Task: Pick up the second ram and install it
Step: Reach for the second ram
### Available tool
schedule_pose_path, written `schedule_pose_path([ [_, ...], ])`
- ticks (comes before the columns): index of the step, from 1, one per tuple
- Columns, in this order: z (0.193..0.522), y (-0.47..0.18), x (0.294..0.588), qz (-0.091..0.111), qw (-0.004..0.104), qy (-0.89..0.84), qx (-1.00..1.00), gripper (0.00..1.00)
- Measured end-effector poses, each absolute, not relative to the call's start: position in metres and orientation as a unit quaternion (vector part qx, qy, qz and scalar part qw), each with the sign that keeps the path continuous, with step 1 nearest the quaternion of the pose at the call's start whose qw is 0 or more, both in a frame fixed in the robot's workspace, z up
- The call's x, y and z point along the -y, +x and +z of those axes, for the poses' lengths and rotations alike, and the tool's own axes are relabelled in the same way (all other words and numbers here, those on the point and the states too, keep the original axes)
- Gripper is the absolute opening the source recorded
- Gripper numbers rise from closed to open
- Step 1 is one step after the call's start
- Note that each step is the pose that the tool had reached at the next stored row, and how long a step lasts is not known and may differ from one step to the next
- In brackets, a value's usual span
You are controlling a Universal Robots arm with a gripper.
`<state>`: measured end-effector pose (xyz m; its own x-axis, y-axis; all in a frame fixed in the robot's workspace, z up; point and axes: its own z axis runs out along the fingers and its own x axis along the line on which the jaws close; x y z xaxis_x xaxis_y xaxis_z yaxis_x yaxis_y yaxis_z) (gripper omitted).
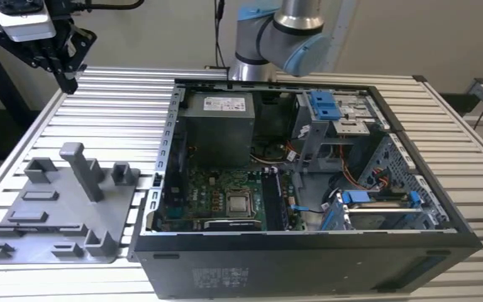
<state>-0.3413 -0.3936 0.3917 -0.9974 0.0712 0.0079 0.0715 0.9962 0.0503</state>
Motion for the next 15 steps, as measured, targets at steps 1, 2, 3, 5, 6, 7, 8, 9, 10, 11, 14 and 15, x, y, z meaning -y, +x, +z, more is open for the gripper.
schedule_pose_path([
  [1,0.392,-0.343,0.394,-0.025,0.003,-0.036,0.999,0.11],
  [2,0.392,-0.345,0.394,-0.025,0.003,-0.036,0.999,0.11],
  [3,0.392,-0.347,0.394,-0.025,0.003,-0.036,0.999,0.11],
  [5,0.392,-0.351,0.394,-0.025,0.003,-0.036,0.999,0.11],
  [6,0.392,-0.352,0.394,-0.025,0.003,-0.036,0.999,0.11],
  [7,0.392,-0.354,0.394,-0.025,0.003,-0.036,0.999,0.11],
  [8,0.392,-0.357,0.394,-0.025,0.003,-0.036,0.999,0.11],
  [9,0.392,-0.359,0.394,-0.025,0.003,-0.036,0.999,0.11],
  [10,0.391,-0.362,0.394,-0.025,0.003,-0.036,0.999,0.11],
  [11,0.391,-0.364,0.394,-0.025,0.003,-0.035,0.999,0.11],
  [14,0.391,-0.373,0.394,-0.025,0.003,-0.035,0.999,0.11],
  [15,0.391,-0.376,0.394,-0.025,0.003,-0.035,0.999,0.11],
])
